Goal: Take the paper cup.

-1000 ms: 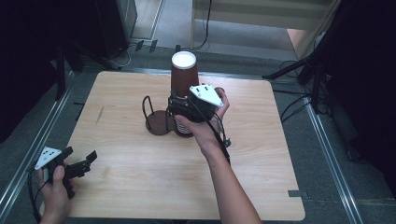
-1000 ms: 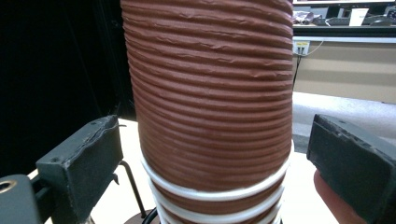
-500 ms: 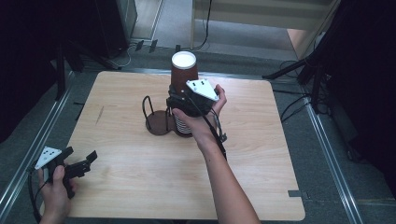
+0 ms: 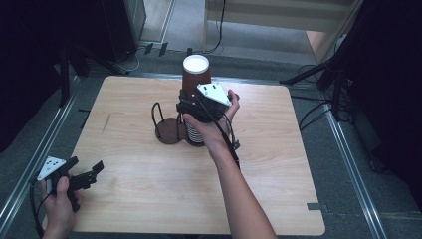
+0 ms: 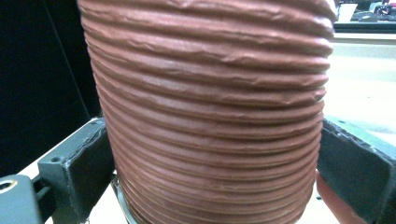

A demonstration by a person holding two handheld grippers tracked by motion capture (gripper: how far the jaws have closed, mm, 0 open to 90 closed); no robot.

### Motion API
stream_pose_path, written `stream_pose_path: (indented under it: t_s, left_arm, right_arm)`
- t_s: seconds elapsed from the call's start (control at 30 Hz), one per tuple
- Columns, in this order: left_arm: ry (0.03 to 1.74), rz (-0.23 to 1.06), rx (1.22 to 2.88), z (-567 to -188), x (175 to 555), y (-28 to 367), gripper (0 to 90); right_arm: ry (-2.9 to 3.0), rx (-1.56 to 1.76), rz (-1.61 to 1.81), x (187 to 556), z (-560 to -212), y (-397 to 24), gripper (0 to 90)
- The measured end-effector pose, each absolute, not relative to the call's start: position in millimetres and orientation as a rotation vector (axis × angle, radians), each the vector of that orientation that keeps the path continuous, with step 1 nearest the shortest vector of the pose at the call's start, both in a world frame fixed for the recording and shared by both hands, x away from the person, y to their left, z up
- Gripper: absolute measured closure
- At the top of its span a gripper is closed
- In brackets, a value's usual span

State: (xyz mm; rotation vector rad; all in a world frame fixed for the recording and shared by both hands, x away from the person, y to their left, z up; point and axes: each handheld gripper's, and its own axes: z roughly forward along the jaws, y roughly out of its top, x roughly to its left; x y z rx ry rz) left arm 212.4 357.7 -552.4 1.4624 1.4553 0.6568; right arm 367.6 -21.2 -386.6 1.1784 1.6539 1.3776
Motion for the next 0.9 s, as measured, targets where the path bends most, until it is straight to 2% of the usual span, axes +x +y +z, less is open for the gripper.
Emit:
stream_pose_path:
  t_s: [0.9]
  left_arm:
    - [1.455, 0.655, 1.461, -552.4, 212.2, 357.9, 0.0]
  right_arm:
    - [1.630, 1.171, 1.398, 377.4, -389.8, -16.8, 4.6]
